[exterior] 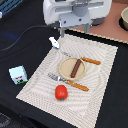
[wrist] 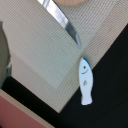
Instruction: Interact with the objects in diverse but meaningful ways.
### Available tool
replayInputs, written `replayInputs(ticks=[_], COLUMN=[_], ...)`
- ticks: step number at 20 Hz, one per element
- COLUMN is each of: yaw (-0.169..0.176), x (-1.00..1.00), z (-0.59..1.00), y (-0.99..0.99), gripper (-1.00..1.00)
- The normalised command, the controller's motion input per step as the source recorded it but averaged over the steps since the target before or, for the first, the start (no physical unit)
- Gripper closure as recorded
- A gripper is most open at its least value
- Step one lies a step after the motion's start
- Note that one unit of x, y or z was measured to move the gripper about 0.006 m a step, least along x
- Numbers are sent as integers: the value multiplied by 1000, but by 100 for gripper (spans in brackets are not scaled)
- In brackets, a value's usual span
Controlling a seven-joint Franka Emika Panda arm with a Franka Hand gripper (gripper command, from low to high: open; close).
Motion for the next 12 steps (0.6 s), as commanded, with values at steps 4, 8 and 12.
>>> replayInputs(ticks=[4,8,12], yaw=[73,58,49], x=[-1000,-841,-520], z=[-848,-648,-214], y=[32,101,114], gripper=[-100,-100,-100])
